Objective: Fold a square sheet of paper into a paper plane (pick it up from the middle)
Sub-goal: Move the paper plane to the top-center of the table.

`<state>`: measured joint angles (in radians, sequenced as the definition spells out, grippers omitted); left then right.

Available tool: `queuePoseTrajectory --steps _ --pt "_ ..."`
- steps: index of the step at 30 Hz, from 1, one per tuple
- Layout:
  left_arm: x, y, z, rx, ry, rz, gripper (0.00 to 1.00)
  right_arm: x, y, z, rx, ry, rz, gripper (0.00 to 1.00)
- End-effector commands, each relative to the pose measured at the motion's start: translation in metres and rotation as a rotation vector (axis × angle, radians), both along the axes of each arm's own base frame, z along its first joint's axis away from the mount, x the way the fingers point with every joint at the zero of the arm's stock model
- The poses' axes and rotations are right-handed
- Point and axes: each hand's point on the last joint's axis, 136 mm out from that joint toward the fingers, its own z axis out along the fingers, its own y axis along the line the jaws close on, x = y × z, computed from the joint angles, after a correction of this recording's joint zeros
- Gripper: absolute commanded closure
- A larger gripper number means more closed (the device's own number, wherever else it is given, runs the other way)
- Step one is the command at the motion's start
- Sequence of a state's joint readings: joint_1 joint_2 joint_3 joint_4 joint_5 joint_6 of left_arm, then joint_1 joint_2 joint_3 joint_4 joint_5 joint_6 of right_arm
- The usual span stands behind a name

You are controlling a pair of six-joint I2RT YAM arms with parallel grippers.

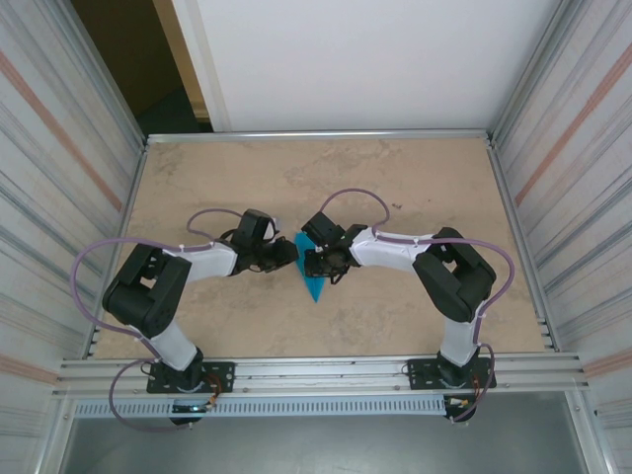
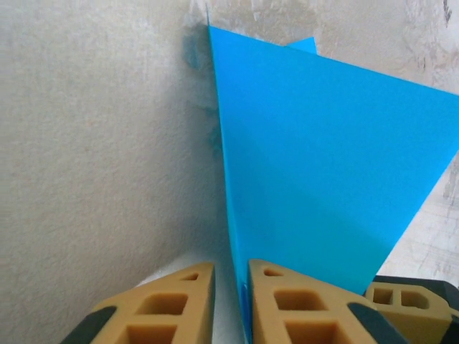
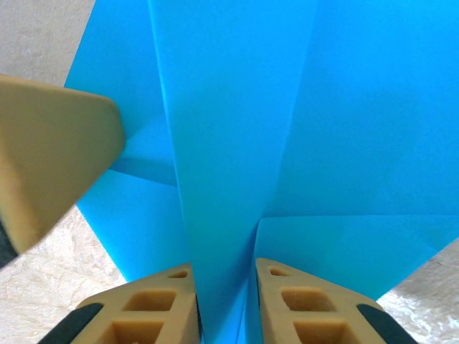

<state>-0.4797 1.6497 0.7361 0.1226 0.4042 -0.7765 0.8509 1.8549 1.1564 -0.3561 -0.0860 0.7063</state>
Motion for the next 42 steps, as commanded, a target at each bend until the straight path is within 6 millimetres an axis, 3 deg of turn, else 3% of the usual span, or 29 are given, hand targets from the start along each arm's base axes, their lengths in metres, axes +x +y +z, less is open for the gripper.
queuePoseTrajectory --steps 1,7,13,24,33,37,42 --pt "0.003 0.014 0.016 -0.004 -0.025 0.022 0.74 0.004 -0.004 0.002 -0.048 -0.006 -0.032 0.8" --pt "0.004 0.057 0.025 0.099 -0.062 0.113 0.49 0.008 -0.017 -0.004 -0.122 -0.014 -0.078 0.89" --pt "0.0 0.087 0.027 0.192 -0.074 0.167 0.33 0.007 -0.017 -0.002 -0.149 -0.019 -0.082 0.84" --pt "-0.006 0.102 0.022 0.255 -0.069 0.196 0.12 0.004 -0.016 -0.012 -0.174 0.007 -0.128 0.82" --pt "-0.009 0.115 0.024 0.32 -0.084 0.217 0.04 0.004 -0.022 -0.02 -0.223 0.016 -0.159 0.87" --pt "-0.008 0.117 0.025 0.335 -0.088 0.22 0.02 0.022 -0.028 -0.015 -0.243 0.006 -0.202 0.93" --pt "-0.007 0.119 0.028 0.346 -0.097 0.218 0.01 0.071 -0.041 0.018 -0.238 -0.099 -0.225 0.94"
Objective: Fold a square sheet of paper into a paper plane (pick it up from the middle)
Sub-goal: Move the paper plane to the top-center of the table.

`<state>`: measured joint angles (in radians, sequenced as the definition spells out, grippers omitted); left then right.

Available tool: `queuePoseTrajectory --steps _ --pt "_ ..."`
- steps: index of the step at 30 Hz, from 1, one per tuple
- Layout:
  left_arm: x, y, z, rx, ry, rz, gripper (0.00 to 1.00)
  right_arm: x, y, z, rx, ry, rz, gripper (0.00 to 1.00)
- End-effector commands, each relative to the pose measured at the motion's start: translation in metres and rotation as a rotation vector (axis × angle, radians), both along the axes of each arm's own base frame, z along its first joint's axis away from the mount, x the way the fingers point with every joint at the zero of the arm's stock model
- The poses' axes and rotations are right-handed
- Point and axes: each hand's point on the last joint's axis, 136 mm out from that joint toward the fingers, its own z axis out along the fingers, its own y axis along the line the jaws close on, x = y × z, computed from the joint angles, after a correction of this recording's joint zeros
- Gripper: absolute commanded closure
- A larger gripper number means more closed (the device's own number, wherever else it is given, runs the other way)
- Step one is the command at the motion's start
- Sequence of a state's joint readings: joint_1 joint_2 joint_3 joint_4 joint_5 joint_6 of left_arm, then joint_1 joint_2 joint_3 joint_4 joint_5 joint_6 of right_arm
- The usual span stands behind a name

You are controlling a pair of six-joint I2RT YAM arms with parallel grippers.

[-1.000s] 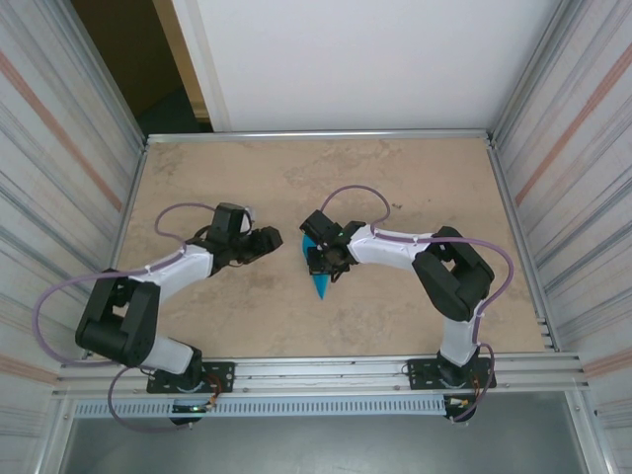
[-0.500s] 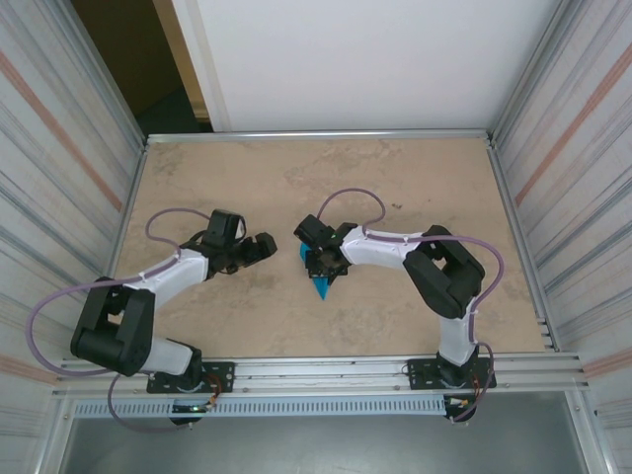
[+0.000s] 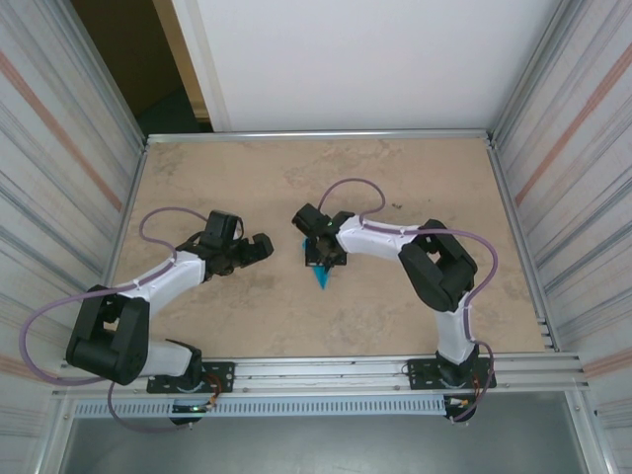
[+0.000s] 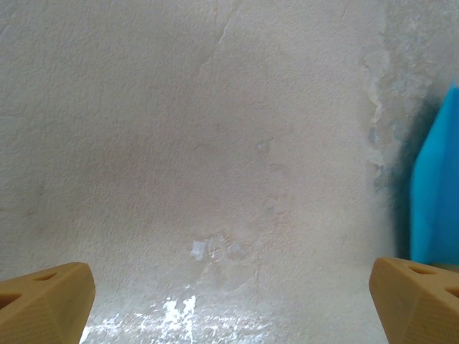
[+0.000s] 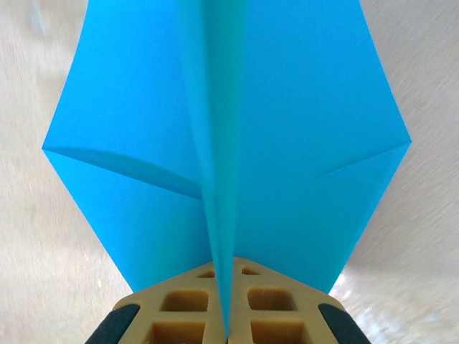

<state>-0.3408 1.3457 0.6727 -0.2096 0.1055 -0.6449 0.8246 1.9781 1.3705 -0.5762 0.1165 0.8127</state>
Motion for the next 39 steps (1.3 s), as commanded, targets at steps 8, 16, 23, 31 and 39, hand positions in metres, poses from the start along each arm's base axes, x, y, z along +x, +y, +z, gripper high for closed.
queuePoseTrajectory --steps 8,16,23,31,39 --pt "0.003 0.002 0.006 0.008 -0.02 -0.021 0.01 0.092 -0.041 0.015 -0.071 -0.07 0.061 0.93" --pt "0.004 -0.01 -0.003 -0.034 0.007 -0.062 0.01 0.117 -0.054 0.0 -0.088 -0.045 0.06 0.91" --pt "0.001 -0.007 -0.005 0.001 0.01 -0.087 0.01 0.12 -0.058 -0.018 -0.134 -0.028 0.047 0.81" --pt "-0.001 -0.008 -0.012 -0.011 0.031 -0.083 0.01 0.112 -0.065 -0.04 -0.182 0.008 0.042 0.72" --pt "0.0 -0.009 -0.014 -0.011 0.035 -0.082 0.01 0.108 -0.073 -0.063 -0.232 0.026 0.031 0.67"
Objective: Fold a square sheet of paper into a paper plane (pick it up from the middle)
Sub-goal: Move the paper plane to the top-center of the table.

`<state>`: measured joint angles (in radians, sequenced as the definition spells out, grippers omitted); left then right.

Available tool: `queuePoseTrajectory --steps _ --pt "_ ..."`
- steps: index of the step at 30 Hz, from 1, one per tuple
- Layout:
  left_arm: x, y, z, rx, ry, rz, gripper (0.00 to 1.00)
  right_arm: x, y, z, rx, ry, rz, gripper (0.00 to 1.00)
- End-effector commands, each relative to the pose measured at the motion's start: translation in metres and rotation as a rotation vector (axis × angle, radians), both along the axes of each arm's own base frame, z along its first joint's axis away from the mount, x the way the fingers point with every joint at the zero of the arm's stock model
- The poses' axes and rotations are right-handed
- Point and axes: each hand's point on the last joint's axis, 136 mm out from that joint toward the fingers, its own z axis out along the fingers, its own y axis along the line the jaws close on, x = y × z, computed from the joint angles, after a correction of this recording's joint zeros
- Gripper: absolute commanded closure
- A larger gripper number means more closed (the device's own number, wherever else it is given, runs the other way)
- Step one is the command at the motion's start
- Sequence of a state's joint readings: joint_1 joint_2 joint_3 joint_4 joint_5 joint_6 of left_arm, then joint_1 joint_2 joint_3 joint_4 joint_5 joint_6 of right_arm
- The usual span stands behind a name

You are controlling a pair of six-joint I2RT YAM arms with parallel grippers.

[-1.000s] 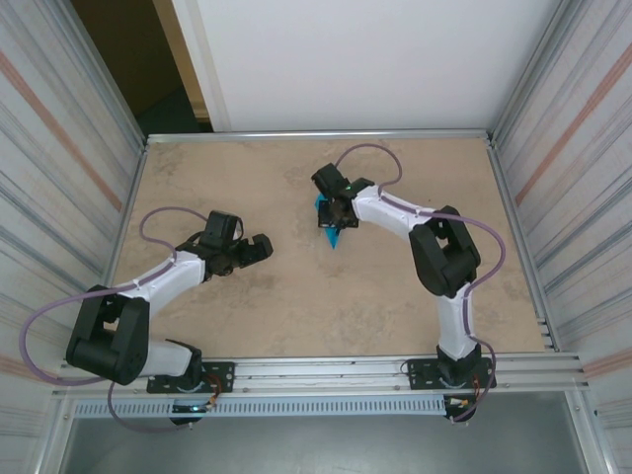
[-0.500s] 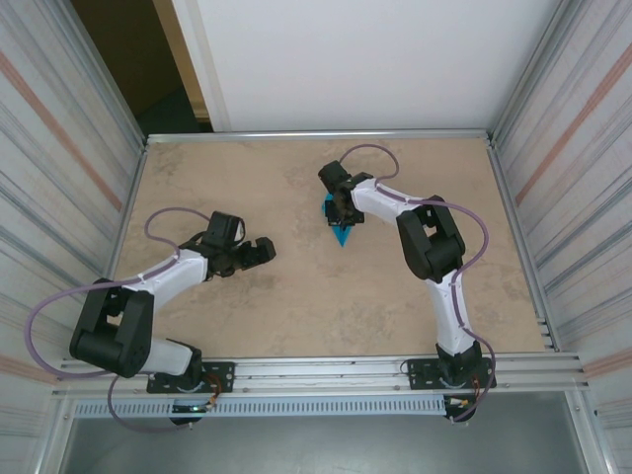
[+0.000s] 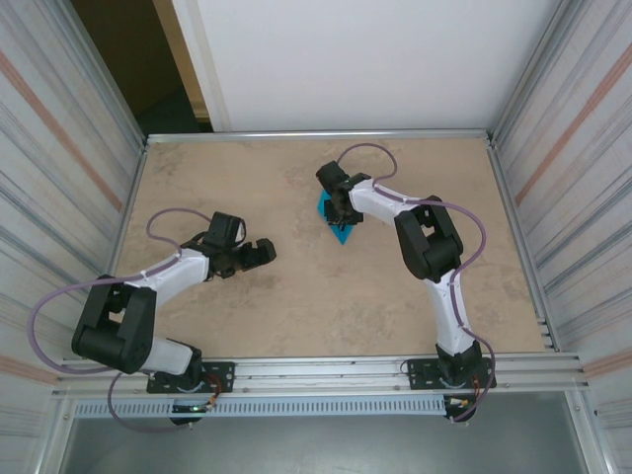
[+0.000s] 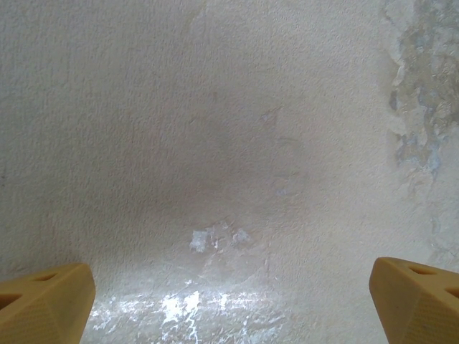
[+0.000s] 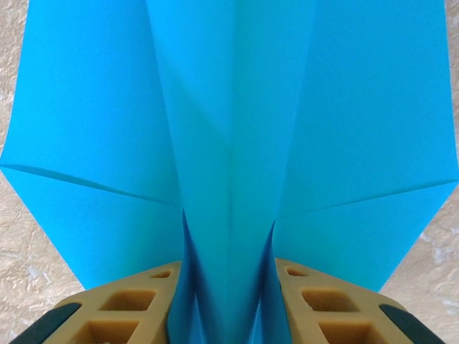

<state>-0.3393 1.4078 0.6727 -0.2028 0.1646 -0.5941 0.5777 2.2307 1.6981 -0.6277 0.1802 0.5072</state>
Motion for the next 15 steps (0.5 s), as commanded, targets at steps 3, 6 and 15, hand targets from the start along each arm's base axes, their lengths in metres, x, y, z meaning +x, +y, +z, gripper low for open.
queuePoseTrajectory --steps 3,6,15 --pt "0.006 -0.001 0.003 -0.008 -0.019 -0.008 0.01 -0.018 -0.017 -0.055 -0.106 0.103 0.003 0.66" --pt "0.007 -0.002 0.004 -0.012 -0.021 -0.01 0.01 -0.016 -0.015 -0.059 -0.098 0.108 0.008 0.65" --pt "0.014 -0.006 0.02 -0.032 -0.055 -0.012 0.01 0.003 -0.01 -0.034 -0.051 0.057 -0.001 0.64"
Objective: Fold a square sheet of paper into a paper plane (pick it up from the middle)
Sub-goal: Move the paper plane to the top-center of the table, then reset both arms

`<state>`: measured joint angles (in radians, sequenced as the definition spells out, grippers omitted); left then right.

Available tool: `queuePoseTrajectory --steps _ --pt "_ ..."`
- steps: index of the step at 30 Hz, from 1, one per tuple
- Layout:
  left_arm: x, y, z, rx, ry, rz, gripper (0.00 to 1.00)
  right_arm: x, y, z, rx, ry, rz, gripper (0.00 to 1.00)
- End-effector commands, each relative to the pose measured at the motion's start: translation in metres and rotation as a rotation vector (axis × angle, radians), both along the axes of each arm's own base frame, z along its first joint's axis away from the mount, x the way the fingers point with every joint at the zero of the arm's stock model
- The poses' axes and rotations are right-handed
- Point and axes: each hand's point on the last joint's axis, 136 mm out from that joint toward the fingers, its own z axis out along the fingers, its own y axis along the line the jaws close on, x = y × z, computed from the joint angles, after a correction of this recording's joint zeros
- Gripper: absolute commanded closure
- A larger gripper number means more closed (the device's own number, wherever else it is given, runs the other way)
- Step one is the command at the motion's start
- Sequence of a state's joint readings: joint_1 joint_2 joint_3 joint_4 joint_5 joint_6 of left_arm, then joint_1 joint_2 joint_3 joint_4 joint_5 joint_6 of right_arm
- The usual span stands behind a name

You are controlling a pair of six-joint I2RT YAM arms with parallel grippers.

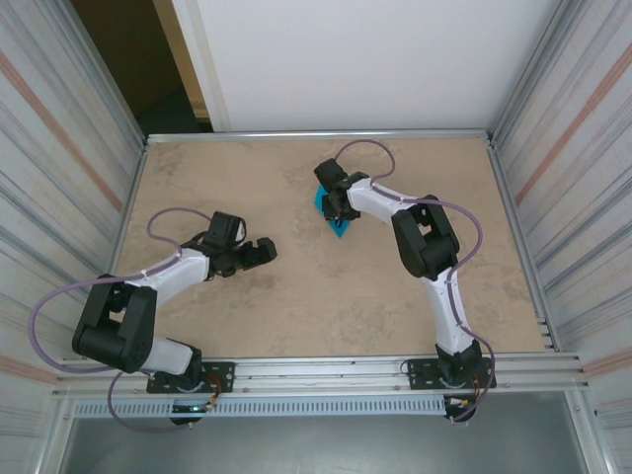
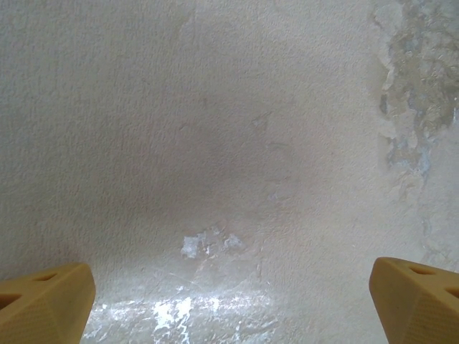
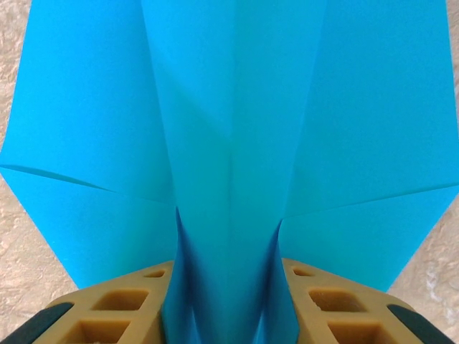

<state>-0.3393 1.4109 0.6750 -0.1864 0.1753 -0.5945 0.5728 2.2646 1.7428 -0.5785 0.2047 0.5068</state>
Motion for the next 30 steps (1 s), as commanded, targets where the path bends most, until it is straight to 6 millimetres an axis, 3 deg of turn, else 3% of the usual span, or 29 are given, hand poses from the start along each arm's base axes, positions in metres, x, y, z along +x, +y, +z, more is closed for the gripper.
queuePoseTrajectory --steps 1,5,8,14,19,22,24,30 --pt "0.012 -0.003 0.02 -0.021 -0.049 -0.007 0.01 -0.015 -0.014 -0.03 -0.055 0.11 0.012 0.64" --pt "0.021 -0.005 0.041 -0.028 -0.098 -0.01 0.01 -0.012 -0.004 0.018 0.003 0.076 0.027 0.63" --pt "0.029 -0.002 0.059 -0.014 -0.145 0.003 0.01 -0.013 -0.001 0.061 0.046 0.015 0.024 0.56" --pt "0.048 0.017 0.094 -0.005 -0.26 0.068 0.01 -0.023 -0.029 0.129 0.044 -0.102 -0.024 0.49" --pt "0.055 0.056 0.118 0.042 -0.394 0.162 0.01 -0.042 -0.093 0.172 -0.013 -0.252 -0.126 0.36" --pt "0.049 0.088 0.125 0.118 -0.472 0.248 0.01 -0.057 -0.143 0.188 -0.004 -0.357 -0.212 0.19" --pt "0.041 0.109 0.128 0.167 -0.512 0.303 0.01 -0.069 -0.176 0.191 0.01 -0.412 -0.263 0.02" --pt "0.02 0.167 0.125 0.374 -0.619 0.484 0.01 -0.109 -0.274 0.175 -0.087 -0.529 -0.457 0.01"
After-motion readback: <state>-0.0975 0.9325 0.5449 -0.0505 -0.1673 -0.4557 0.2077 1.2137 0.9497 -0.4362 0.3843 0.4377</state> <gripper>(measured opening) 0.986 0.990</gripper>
